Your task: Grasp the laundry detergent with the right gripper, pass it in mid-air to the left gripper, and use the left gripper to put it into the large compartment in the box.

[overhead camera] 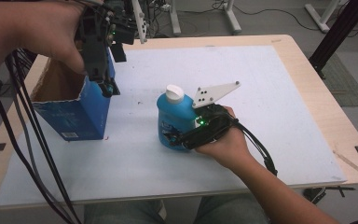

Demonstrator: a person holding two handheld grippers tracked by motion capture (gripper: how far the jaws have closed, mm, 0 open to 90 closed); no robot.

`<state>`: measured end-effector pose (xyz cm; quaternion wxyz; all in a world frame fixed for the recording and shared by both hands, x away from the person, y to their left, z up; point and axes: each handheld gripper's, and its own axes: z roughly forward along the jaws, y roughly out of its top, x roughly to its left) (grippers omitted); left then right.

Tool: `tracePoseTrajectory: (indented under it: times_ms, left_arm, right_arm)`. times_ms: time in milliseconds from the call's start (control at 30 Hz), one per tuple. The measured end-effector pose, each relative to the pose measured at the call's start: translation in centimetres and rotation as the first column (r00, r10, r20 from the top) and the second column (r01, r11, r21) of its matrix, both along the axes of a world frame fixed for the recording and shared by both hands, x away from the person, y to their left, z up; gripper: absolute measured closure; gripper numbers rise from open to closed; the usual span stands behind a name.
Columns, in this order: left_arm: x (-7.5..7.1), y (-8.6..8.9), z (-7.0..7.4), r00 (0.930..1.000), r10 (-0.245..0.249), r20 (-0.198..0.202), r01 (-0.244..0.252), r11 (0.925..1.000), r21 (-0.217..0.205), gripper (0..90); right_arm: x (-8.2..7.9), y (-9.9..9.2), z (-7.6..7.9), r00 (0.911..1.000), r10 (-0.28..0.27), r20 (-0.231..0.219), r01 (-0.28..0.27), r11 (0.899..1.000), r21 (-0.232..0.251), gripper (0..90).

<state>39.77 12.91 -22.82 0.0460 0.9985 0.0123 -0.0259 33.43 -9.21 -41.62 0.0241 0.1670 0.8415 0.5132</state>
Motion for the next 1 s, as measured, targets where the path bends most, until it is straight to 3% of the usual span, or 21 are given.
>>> tracePoseTrajectory:
  times_ms: [100, 633, 767, 1000]
  left_arm:
    - [0.00, 0.05, -0.10, 1.0000, 0.001, 0.000, -0.001, 1.0000, -0.006, 1.7]
    - [0.09, -0.11, -0.22, 1.0000, 0.000, 0.000, 0.000, 1.0000, 0.003, 1.7]
    - [0.05, -0.09, -0.28, 1.0000, 0.001, -0.002, -0.001, 1.0000, 0.003, 1.6]
    - [0.01, -0.13, -0.38, 1.0000, -0.002, -0.003, 0.002, 1.0000, 0.005, 1.7]
  right_arm:
    - [0.03, -0.05, 0.00, 1.0000, 0.000, 0.006, 0.000, 1.000, 0.000, 32.6]
    - [-0.09, -0.02, -0.07, 0.9997, -0.003, 0.023, 0.003, 1.000, 0.007, 38.0]
    - [-0.21, 0.00, -0.03, 0.9992, -0.005, 0.039, 0.004, 1.000, 0.006, 41.0]
    - [-0.70, 0.12, 0.10, 0.9941, -0.013, 0.107, 0.013, 1.000, -0.006, 45.1]
